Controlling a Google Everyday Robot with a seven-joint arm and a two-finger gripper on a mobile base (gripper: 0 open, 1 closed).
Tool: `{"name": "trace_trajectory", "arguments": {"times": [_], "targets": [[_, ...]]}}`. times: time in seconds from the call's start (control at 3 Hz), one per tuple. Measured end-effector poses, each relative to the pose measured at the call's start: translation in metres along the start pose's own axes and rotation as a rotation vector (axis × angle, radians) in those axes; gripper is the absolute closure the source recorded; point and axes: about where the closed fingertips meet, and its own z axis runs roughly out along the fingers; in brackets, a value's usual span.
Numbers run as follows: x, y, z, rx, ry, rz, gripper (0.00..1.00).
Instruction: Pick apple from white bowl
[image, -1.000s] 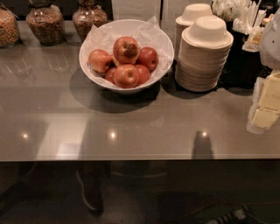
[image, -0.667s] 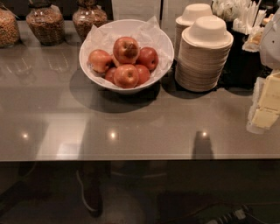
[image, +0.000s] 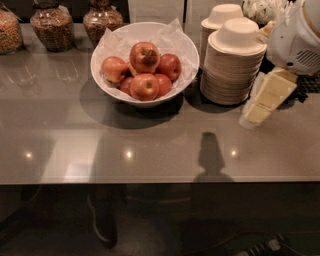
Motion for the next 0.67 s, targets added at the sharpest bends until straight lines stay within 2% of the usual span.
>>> {"name": "trace_trajectory", "arguments": {"times": [0.33, 0.67], "targets": [[-0.037, -0.025, 0.026, 0.035, -0.128, -0.003, 0.00], [-0.080, -0.047, 0.047, 0.047, -0.245, -0.019, 0.00]]}}
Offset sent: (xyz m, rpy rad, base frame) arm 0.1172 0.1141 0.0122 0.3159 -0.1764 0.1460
